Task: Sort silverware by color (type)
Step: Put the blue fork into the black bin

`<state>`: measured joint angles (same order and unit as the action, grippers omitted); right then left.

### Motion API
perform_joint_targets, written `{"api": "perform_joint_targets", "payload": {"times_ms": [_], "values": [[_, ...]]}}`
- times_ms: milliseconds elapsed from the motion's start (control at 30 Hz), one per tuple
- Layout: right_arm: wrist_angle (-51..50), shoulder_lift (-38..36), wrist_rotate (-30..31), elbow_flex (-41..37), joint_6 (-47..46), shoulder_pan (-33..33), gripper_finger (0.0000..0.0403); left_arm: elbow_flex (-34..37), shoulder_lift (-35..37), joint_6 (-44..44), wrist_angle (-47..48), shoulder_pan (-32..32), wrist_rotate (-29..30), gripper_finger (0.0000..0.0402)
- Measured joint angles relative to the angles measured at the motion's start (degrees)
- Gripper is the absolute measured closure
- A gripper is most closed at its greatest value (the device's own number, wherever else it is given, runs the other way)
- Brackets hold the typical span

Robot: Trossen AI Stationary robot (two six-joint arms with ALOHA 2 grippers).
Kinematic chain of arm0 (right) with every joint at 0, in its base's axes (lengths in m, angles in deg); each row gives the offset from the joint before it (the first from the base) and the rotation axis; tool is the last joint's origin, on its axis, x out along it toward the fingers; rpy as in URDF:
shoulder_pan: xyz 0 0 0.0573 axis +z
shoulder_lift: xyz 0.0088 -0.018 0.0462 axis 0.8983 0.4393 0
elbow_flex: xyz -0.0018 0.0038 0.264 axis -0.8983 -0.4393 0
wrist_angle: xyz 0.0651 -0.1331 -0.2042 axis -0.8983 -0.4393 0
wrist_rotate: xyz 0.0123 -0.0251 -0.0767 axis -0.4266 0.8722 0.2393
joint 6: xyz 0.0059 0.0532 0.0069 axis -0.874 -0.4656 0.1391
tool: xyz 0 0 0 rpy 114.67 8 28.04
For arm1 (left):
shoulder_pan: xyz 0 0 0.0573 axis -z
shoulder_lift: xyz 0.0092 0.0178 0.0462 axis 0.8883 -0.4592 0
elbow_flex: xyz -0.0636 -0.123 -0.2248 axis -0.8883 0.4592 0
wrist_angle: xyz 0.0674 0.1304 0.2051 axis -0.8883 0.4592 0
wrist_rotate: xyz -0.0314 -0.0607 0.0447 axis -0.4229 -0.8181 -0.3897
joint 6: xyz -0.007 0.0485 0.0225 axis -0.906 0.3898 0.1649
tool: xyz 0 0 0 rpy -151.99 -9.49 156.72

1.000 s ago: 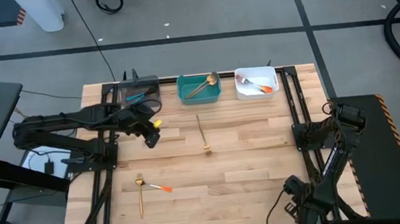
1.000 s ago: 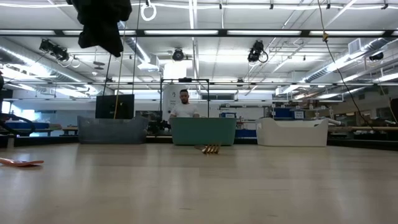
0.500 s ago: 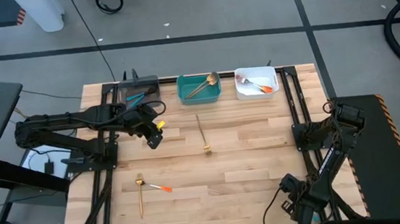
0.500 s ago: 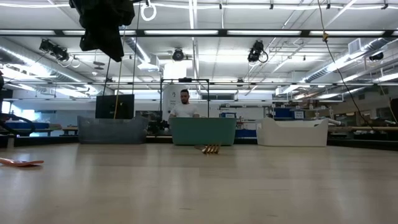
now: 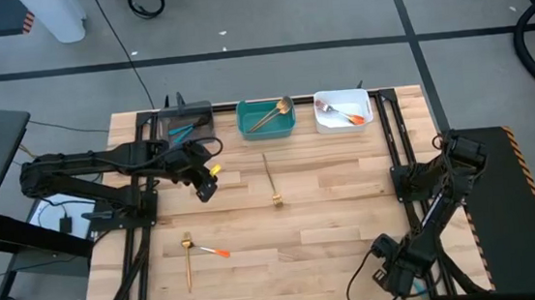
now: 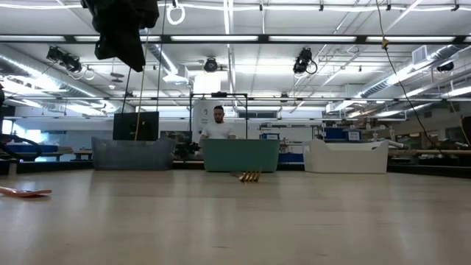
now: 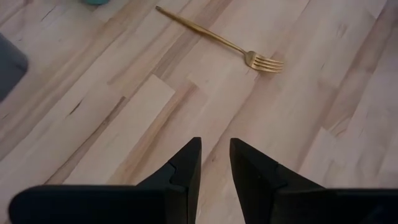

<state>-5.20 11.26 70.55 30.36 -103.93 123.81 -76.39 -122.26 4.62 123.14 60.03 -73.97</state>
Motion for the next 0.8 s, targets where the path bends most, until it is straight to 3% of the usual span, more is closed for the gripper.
{"api": "perform_joint_targets", "payload": {"times_ms": [100, 200, 400, 633, 800], "values": [[-0.6, -0.7, 0.36, 0.63, 0.73, -0.77, 0.0304, 0.0, 0.0, 0.19, 0.0, 0.26, -0.01, 0.0308], [-7.3, -1.04, 2.73, 1.4, 0.85, -1.52, 0.0305, 0.0, 0.0, 0.2, 0.0, 0.31, 0.0, 0.0308], [-9.43, -1.13, -2.52, 0.16, 2.45, -2.16, 0.0307, 0.0, 0.0, 0.27, 0.0, 0.31, 0.0, 0.0308], [-8.65, -2.08, -2.83, 0.08, 4.09, -3.07, 0.0307, 0.0, 0.0, 0.3, 0.02, 0.31, 0.0, 0.0308], [-13.95, -4.65, -2.26, 1.67, 3.51, -3.34, 0.0307, 0.0, 0.0, 0.65, 0.02, 0.31, 0.02, 0.0308]]}}
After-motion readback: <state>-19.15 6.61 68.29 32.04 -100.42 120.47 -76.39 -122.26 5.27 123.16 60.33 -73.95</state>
